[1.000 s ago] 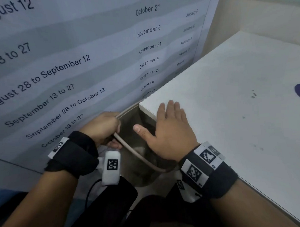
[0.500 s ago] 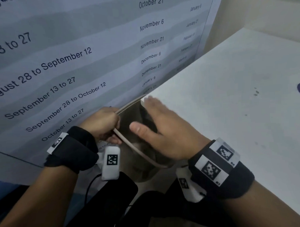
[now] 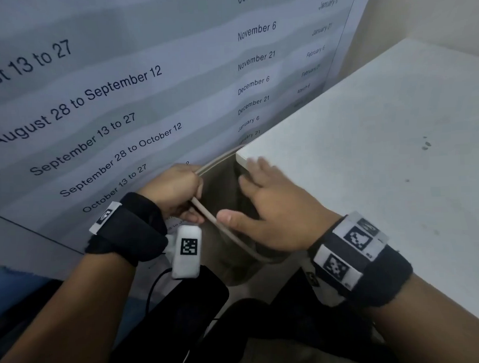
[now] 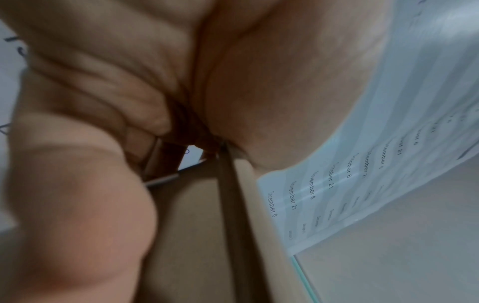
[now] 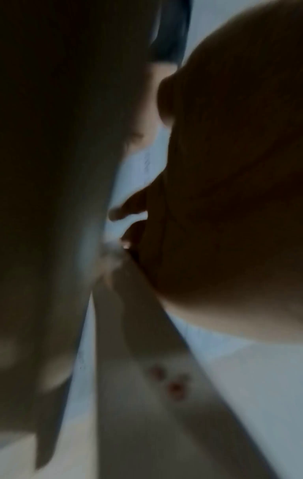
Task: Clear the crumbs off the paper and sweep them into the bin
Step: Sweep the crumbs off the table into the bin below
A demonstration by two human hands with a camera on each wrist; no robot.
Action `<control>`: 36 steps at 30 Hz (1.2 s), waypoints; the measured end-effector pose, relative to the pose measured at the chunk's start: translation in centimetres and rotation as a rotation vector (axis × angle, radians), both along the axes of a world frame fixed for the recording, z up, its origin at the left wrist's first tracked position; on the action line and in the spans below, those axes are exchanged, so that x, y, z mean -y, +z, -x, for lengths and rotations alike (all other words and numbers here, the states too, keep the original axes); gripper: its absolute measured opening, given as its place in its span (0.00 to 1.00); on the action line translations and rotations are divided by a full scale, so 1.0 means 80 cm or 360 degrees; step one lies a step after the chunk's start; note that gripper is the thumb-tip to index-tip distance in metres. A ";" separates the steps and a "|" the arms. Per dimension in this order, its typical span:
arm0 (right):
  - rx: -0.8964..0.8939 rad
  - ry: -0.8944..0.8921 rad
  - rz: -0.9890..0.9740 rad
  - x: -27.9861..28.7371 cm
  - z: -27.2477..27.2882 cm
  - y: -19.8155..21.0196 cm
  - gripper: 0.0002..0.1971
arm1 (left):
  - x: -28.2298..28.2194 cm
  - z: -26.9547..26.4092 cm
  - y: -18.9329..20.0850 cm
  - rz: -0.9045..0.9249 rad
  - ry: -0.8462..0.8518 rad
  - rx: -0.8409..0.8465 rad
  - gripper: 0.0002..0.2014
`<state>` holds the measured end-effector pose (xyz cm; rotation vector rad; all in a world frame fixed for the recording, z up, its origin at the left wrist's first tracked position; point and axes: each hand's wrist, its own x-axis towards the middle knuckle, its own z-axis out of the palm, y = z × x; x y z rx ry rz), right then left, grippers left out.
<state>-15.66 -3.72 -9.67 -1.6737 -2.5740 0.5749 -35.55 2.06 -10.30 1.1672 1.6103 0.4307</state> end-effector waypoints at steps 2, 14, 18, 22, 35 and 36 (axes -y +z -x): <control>-0.0388 0.0104 -0.0004 0.008 -0.001 0.012 0.49 | -0.002 -0.001 0.000 -0.0021 -0.0016 -0.0007 0.16; -0.0399 -0.0282 -0.0058 0.012 -0.020 0.003 0.51 | -0.002 0.006 -0.004 0.0014 -0.0014 0.0001 0.16; -0.0009 -0.0061 -0.0036 0.019 -0.003 0.001 0.57 | -0.002 0.006 -0.003 0.0003 -0.0008 -0.0001 0.15; -0.0372 -0.0255 -0.0144 0.019 -0.001 0.007 0.47 | -0.002 0.009 -0.004 -0.0019 0.0001 0.0006 0.17; -0.0220 -0.0026 -0.0032 0.055 -0.024 0.002 0.48 | -0.011 -0.003 -0.023 0.0077 -0.0033 0.0011 0.19; -0.0453 0.0065 0.0064 0.063 -0.024 0.004 0.42 | -0.013 -0.006 -0.027 0.0086 -0.0039 0.0005 0.19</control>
